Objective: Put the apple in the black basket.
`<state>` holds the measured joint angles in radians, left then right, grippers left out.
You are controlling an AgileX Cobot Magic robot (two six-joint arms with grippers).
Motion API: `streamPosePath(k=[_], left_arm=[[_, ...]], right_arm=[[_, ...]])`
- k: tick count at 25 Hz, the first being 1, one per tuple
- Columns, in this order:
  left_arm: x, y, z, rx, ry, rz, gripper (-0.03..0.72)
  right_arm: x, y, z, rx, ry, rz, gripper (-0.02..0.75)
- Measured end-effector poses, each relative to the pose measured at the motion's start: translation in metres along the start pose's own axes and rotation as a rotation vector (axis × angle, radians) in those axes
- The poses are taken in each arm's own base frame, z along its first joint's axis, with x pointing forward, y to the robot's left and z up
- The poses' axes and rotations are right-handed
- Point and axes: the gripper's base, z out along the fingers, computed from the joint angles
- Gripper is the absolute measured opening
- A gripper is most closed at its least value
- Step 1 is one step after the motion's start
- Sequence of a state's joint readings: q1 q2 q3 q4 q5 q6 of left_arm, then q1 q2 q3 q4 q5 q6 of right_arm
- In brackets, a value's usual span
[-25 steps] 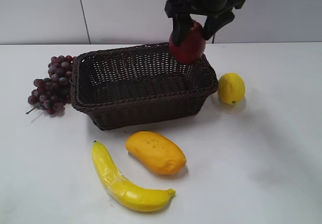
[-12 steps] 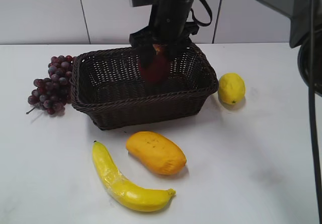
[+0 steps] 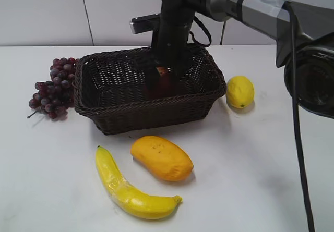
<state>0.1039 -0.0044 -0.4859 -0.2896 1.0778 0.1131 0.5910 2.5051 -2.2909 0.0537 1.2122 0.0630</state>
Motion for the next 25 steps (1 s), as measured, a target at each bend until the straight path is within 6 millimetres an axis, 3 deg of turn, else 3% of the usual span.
streamPosePath(k=[7, 12, 20, 25], left_arm=[[0.000, 0.000, 0.000, 0.000, 0.000, 0.000, 0.235], [0.000, 0.000, 0.000, 0.000, 0.000, 0.000, 0.235], [0.000, 0.000, 0.000, 0.000, 0.000, 0.000, 0.235], [0.000, 0.000, 0.000, 0.000, 0.000, 0.000, 0.235]], right_arm=[[0.000, 0.000, 0.000, -0.004, 0.000, -0.001, 0.553], [-0.003, 0.003, -0.005, -0.027, -0.018, 0.005, 0.655], [-0.023, 0.009, -0.054, -0.069, -0.181, 0.013, 0.630], [-0.025, 0.001, -0.100, 0.002, -0.275, 0.008, 0.615]])
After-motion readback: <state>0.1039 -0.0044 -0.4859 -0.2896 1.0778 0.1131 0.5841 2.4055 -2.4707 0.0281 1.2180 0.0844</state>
